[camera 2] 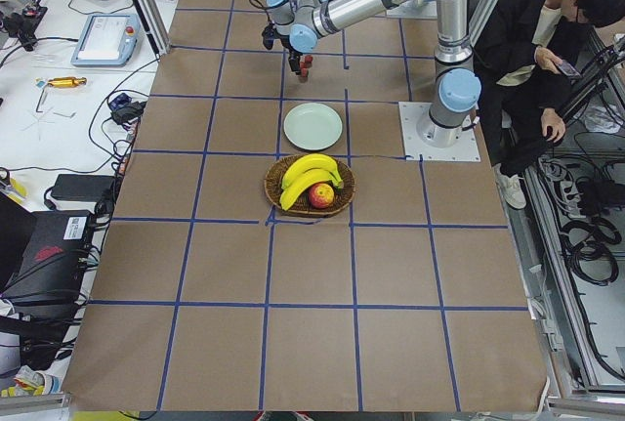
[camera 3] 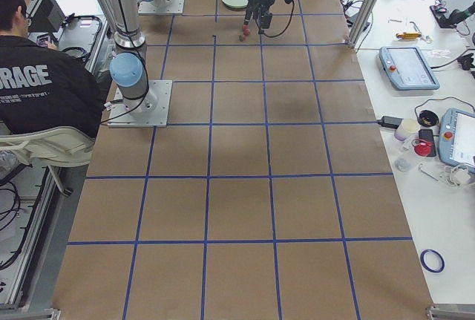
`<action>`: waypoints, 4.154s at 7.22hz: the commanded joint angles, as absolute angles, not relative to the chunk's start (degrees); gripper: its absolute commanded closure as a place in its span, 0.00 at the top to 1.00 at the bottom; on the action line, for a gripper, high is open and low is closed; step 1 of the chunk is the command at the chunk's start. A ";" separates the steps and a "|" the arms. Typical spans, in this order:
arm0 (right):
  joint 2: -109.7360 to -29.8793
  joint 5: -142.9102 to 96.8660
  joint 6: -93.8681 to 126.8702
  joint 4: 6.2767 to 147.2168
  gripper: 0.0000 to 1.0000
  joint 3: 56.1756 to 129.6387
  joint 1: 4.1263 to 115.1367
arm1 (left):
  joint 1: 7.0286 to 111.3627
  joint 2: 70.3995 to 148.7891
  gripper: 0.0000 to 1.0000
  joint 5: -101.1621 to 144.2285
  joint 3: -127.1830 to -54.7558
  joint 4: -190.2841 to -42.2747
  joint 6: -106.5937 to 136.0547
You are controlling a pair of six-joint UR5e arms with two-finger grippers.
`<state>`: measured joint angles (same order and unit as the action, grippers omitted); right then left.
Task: Collect all strawberries into plate
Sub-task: 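Lower the left gripper and close it on a strawberry, then lift the strawberry with the left gripper and carry it over the plate, then open the left gripper to drop the strawberry onto the plate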
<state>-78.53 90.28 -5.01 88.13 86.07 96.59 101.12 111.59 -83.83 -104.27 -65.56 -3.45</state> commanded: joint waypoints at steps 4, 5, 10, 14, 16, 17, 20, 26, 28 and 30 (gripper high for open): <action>-78.40 90.00 -5.01 88.94 1.00 87.89 96.59 | 101.25 115.31 0.91 -83.50 -104.41 -65.92 -17.31; -78.40 89.74 -5.01 88.95 1.00 87.89 96.59 | 101.25 115.31 0.91 -83.58 -104.33 -66.18 -20.97; -78.40 89.91 -5.01 89.03 1.00 88.33 96.68 | 101.25 115.49 0.06 -84.37 -104.33 -66.18 -22.06; -78.40 90.00 -5.01 88.95 1.00 88.33 96.68 | 100.81 113.66 0.00 -85.94 -103.28 -66.27 -21.45; -78.40 89.65 -4.49 88.77 1.00 88.33 96.68 | 100.55 109.98 0.00 -88.59 -102.66 -70.02 -20.31; -78.40 89.39 -4.13 88.86 1.00 88.33 96.68 | 97.68 107.52 0.00 -91.90 -101.70 -72.14 -20.30; -78.40 89.73 -4.22 89.03 1.00 88.33 96.68 | 85.02 104.68 0.00 -96.23 -102.30 -81.02 -26.07; -78.40 90.17 -4.92 89.65 1.00 88.33 96.59 | 80.86 108.02 1.00 -103.89 -106.44 -80.77 -32.79; -78.40 90.26 -4.92 89.65 1.00 88.33 96.59 | 81.30 106.53 1.00 -98.12 -104.52 -80.77 -32.17; -78.40 90.26 -4.83 89.65 1.00 88.33 96.59 | 82.79 107.13 1.00 -86.56 -102.22 -80.25 -17.66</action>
